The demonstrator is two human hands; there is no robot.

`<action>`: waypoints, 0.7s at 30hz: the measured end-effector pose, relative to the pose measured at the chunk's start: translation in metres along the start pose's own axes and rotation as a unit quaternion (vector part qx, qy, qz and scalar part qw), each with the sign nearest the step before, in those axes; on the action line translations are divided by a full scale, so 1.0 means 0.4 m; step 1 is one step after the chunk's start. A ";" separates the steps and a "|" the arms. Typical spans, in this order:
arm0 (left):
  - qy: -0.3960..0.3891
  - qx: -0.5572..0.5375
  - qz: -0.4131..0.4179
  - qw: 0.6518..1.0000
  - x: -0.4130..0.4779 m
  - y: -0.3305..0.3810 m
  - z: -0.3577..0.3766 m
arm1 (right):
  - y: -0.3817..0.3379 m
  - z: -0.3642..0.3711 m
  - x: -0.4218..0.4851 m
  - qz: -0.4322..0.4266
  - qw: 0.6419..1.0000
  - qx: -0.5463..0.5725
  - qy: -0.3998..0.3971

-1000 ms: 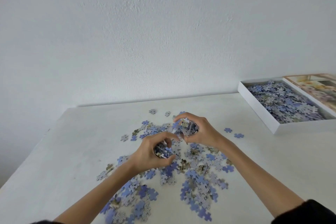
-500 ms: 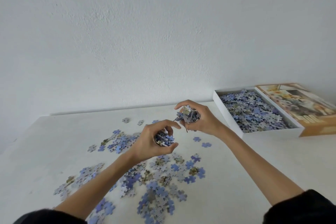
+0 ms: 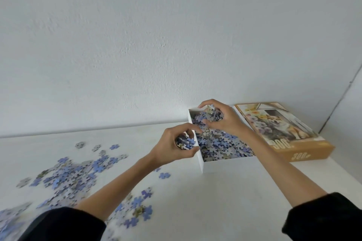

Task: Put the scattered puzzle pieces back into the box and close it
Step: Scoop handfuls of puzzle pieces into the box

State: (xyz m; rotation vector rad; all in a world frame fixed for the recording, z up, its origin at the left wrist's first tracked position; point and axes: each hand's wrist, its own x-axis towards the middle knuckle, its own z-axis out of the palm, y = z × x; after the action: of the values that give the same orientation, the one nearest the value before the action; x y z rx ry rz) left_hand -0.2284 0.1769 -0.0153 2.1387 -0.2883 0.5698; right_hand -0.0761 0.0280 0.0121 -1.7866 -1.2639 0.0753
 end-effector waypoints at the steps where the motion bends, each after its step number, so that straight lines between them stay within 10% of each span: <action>1: -0.002 -0.004 0.000 1.000 0.027 -0.001 0.022 | 0.024 -0.023 0.002 0.003 1.000 -0.007 0.002; 14: -0.133 0.172 0.057 0.974 0.268 -0.150 0.251 | 0.285 -0.119 0.027 0.118 0.991 -0.066 -0.021; 21: -0.075 0.228 0.134 0.962 0.261 -0.149 0.251 | 0.332 -0.112 0.009 0.142 0.989 -0.041 0.016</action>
State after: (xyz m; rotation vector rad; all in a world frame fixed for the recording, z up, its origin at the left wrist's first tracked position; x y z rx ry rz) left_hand -0.0845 0.1310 -0.0566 2.6162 -0.5851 0.6784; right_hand 0.0437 -0.0045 -0.0529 -2.0214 -0.9954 0.1562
